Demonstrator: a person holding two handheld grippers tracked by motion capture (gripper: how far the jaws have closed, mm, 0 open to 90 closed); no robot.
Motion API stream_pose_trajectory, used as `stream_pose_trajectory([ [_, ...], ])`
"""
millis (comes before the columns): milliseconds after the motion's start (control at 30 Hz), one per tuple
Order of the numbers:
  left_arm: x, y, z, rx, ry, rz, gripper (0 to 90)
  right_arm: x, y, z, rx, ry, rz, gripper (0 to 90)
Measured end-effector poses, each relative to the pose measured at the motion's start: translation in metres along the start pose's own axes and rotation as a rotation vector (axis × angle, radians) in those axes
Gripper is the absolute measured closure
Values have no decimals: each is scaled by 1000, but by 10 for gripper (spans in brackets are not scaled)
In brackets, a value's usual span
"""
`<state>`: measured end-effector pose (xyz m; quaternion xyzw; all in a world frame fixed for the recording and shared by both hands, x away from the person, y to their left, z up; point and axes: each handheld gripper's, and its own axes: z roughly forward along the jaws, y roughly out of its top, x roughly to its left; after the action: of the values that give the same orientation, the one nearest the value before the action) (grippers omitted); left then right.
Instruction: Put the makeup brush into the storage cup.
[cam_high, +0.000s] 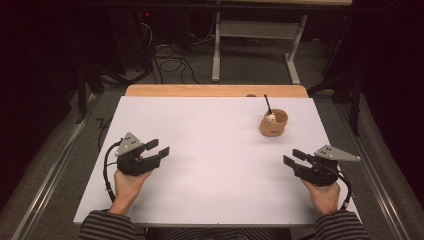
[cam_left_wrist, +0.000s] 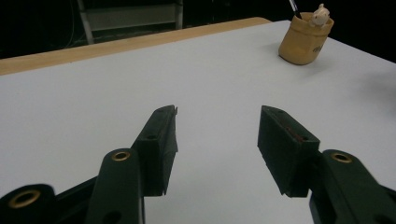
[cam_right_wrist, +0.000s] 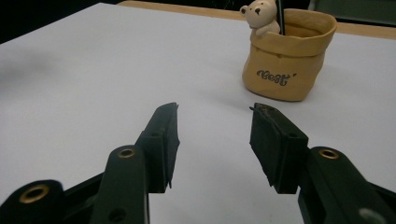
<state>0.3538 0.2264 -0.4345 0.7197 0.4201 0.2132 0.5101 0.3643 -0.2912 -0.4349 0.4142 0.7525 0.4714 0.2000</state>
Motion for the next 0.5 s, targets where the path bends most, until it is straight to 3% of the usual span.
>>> stream_pose_trajectory([
  [500, 0, -1, -1, -5, -2, 1, 464, 0, -1, -2, -12, -2, -4, 514],
])
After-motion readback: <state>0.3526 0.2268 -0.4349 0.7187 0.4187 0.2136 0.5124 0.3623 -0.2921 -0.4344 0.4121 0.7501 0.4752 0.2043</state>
